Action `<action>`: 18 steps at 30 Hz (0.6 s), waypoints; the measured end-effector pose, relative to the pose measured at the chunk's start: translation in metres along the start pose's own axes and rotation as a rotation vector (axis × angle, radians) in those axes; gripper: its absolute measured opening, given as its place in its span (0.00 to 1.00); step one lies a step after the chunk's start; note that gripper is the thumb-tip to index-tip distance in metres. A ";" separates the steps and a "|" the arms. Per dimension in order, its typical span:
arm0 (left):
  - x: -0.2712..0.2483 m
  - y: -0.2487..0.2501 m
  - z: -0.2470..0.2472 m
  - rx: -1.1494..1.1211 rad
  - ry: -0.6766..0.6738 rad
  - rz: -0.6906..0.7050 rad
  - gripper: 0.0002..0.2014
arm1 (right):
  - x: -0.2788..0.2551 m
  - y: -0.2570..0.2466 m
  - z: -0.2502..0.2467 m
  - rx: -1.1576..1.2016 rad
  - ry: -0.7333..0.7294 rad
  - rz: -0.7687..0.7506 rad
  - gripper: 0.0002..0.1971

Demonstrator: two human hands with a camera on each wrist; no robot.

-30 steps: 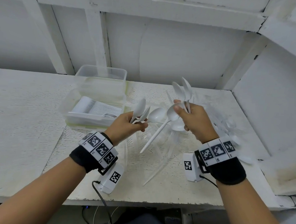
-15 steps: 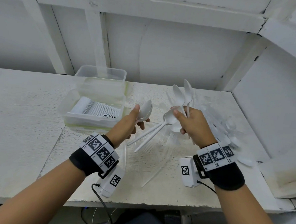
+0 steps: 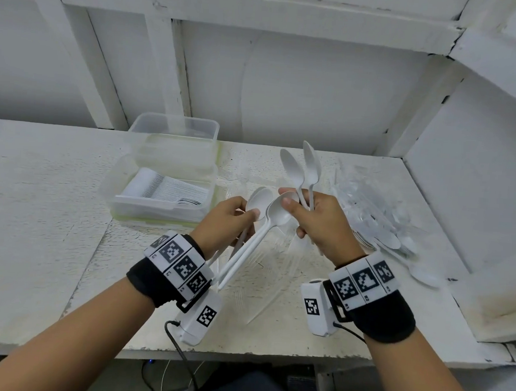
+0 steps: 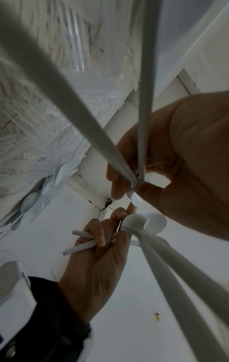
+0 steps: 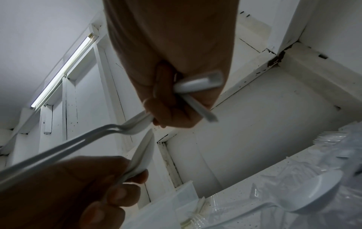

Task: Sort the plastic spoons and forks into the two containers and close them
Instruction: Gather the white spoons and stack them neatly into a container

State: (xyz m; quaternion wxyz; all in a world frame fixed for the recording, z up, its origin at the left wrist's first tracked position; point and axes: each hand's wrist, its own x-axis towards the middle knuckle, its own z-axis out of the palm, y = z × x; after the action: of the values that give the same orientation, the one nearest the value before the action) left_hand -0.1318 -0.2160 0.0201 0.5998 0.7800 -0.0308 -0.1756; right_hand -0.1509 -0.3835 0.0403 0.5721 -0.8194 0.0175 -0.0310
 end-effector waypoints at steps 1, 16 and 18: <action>0.000 0.000 0.001 0.003 0.000 -0.003 0.09 | 0.000 0.000 0.000 0.002 0.002 -0.002 0.10; -0.010 0.002 0.010 -0.001 -0.105 -0.014 0.28 | 0.007 0.011 0.003 -0.187 -0.073 -0.039 0.02; -0.010 0.001 0.012 -0.048 -0.109 -0.043 0.32 | 0.007 0.012 0.004 -0.178 -0.065 -0.037 0.00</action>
State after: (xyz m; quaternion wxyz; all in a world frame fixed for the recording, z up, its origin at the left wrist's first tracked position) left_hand -0.1443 -0.2252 0.0211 0.6120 0.7551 -0.0426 -0.2313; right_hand -0.1435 -0.3841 0.0277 0.4966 -0.8678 -0.0136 -0.0131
